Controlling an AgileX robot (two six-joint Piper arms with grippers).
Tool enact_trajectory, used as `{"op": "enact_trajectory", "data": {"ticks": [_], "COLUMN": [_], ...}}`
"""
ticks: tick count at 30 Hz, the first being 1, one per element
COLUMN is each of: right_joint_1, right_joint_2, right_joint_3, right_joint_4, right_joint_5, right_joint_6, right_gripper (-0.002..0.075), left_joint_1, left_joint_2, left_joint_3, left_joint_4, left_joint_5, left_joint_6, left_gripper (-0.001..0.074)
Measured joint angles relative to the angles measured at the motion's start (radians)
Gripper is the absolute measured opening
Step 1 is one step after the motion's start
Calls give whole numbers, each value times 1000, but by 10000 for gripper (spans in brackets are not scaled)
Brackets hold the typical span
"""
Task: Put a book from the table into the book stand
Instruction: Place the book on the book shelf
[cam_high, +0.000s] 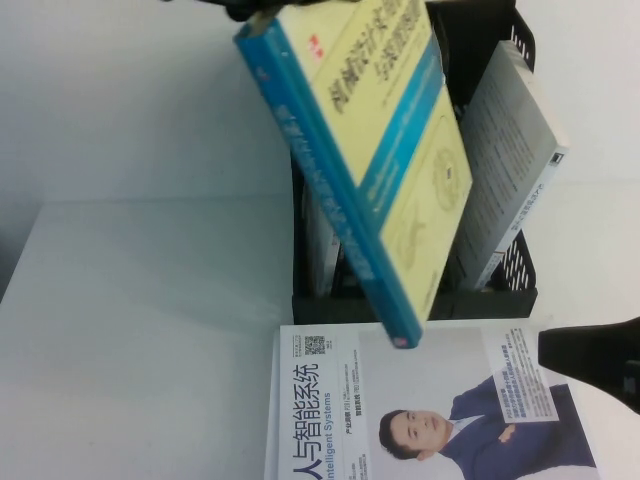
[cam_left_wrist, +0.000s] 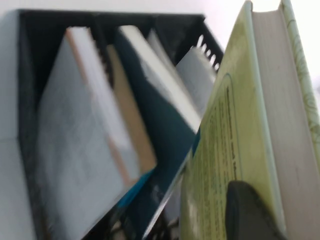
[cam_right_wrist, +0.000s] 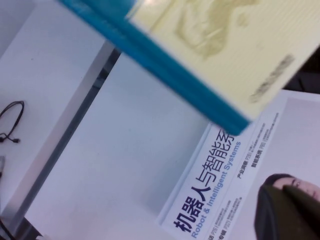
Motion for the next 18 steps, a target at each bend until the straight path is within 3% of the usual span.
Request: {"op": "enact_trajectory", "data": {"ticks": [7,18], "right_joint_1": [0,0], "right_joint_2": [0,1], "right_joint_3": [0,0], "right_joint_4": [-11,-70], "right_joint_5": [0,23], "right_joint_6": [7,9], "right_gripper": [-3,-3], "left_joint_1": [-114,-206], "left_joint_2": [195,322], "left_joint_3": [-152,-363], "left_joint_4": [134,499], "left_joint_5": [-159,-73], "left_joint_6": [-117,-238], "left_gripper": [194,194]}}
